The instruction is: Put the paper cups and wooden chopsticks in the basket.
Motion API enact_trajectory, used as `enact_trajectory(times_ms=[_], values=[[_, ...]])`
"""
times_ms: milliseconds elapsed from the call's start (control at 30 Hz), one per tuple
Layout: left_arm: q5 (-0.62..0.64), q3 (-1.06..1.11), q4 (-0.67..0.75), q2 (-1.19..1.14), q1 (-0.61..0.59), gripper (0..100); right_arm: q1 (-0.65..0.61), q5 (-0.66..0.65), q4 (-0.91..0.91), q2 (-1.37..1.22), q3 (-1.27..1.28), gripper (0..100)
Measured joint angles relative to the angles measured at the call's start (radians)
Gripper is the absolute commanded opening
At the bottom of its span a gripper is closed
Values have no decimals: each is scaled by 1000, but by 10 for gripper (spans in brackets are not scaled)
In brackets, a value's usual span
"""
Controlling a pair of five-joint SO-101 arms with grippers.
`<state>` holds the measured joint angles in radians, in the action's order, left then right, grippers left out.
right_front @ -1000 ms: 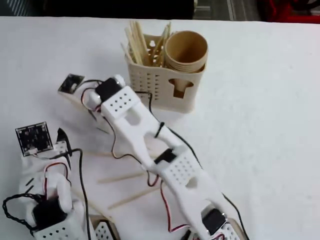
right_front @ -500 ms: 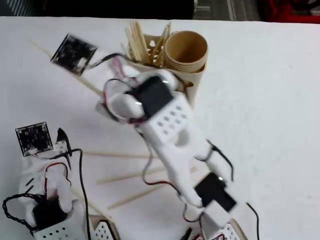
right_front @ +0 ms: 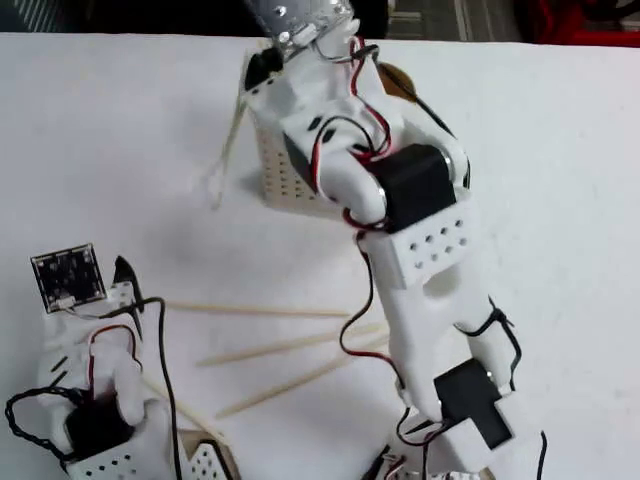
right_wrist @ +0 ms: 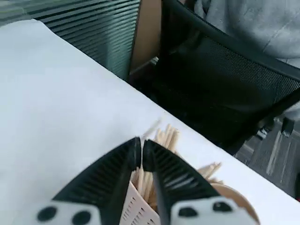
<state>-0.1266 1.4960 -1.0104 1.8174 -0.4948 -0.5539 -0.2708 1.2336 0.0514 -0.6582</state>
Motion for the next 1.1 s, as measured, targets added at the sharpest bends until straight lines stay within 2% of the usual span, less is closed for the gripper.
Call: enact_trajectory(times_ms=[167,500,733,933,1100], values=[[0,0,0,0,0,173,-3,0,0,2,68,19],[0,0,0,0,0,173,-123,0,146,2,184,21],[-2,0,0,0,0,177,-149,0,267,6,207,21],[-72,0,80,0,0,227,-86,0,402,77,207,19],[-124,0,89,0,97,225,23,0,450,140,255,19]])
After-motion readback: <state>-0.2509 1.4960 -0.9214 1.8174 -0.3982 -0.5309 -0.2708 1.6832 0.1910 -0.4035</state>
